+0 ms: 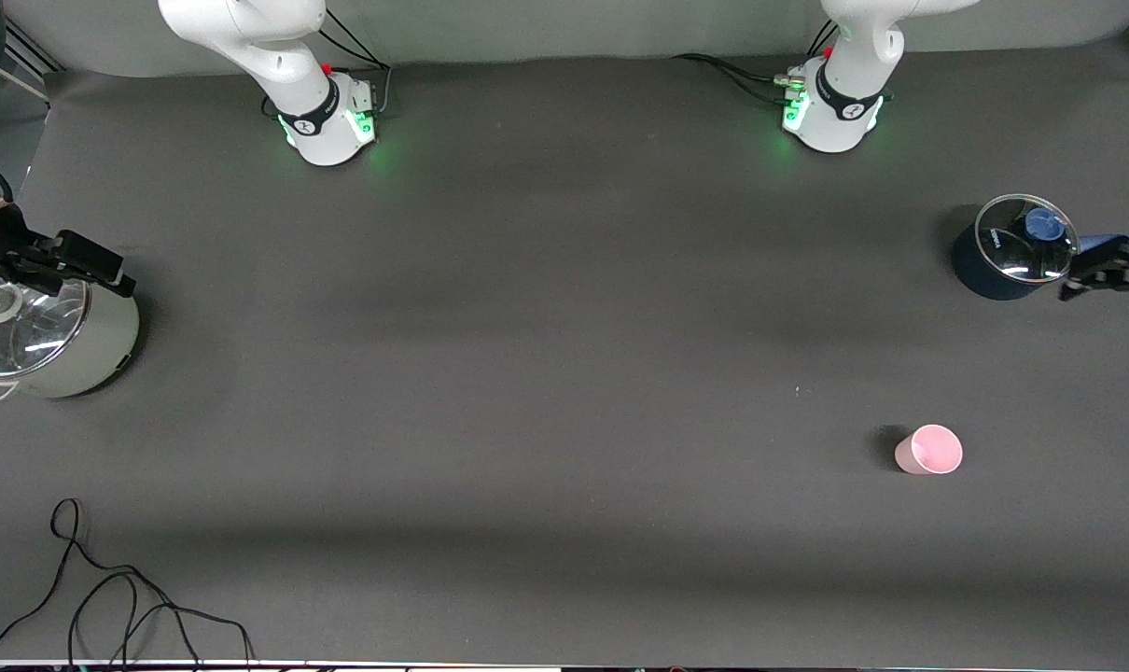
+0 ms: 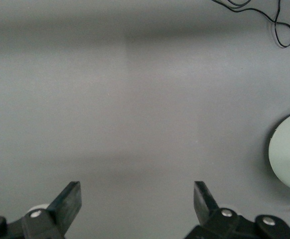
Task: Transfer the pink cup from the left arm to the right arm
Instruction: 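Lower the left gripper toward the pink cup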
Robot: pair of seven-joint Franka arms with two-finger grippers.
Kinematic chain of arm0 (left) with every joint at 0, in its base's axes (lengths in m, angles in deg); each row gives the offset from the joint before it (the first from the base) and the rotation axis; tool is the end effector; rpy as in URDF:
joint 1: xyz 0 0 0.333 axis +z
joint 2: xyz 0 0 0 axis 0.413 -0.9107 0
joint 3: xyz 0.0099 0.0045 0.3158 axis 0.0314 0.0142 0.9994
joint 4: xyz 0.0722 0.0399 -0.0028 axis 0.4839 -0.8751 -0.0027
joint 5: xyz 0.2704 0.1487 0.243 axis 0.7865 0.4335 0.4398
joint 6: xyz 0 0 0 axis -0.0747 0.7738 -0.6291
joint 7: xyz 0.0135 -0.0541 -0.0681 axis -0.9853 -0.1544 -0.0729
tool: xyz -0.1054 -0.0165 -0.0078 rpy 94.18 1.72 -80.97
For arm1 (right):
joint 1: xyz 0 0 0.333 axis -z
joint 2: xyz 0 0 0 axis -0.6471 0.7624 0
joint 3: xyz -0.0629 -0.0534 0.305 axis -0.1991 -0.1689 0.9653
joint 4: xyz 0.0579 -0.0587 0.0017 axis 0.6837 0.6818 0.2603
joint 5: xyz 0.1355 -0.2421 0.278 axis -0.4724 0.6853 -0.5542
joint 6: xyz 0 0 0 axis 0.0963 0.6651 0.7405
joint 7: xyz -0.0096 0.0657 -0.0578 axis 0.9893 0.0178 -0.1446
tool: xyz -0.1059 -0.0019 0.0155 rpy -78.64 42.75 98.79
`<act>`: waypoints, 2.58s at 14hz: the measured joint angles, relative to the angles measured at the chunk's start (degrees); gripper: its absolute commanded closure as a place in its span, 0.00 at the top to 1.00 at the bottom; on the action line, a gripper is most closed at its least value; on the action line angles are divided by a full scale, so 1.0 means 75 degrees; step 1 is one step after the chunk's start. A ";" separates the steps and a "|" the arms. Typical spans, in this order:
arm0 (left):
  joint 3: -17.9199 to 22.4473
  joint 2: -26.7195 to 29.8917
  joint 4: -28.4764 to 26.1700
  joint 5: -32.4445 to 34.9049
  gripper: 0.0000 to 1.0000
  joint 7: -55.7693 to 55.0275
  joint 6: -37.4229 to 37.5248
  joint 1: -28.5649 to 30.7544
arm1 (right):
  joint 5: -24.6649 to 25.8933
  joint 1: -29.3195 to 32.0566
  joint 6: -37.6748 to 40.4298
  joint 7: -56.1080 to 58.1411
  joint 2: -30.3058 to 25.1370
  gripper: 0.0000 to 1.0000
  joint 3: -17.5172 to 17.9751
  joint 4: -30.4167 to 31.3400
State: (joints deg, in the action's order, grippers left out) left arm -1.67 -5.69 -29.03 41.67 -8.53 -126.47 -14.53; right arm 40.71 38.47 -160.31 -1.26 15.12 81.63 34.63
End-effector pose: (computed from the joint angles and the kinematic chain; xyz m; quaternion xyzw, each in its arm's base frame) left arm 0.5883 0.1261 0.5504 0.9710 -0.2377 0.0004 0.0248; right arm 0.5582 -0.0133 0.6218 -0.9983 0.0455 -0.0133 0.0340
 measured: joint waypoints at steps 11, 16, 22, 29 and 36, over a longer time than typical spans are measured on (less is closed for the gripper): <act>0.0003 -0.3423 -0.0002 -0.4925 1.00 0.7570 -0.1205 0.2423 | 0.0000 -0.0013 0.0002 0.0001 0.0004 1.00 0.0018 -0.0004; -0.0034 -0.4518 -0.0028 -0.6436 1.00 0.9870 -0.1194 0.2708 | 0.0000 -0.0010 -0.0010 0.0001 0.0009 1.00 0.0012 -0.0027; -0.0309 -0.4798 -0.0762 -0.8057 1.00 1.1450 -0.1406 0.2671 | 0.0000 0.0002 0.0001 0.0001 0.0010 1.00 -0.0006 -0.0036; -0.0557 -0.5087 -0.1481 -0.9536 1.00 1.3124 -0.1672 0.2665 | 0.0000 0.0030 0.0005 0.0003 0.0010 1.00 -0.0198 -0.0046; -0.1074 -0.5296 -0.1620 -1.0515 1.00 1.3939 -0.2263 0.2658 | 0.0000 0.0026 0.0010 0.0003 0.0010 1.00 -0.0209 -0.0050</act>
State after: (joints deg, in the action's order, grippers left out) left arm -9.72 -45.41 -41.18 -37.19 96.01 -143.44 5.41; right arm 40.71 38.67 -160.23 -1.24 15.19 80.07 34.25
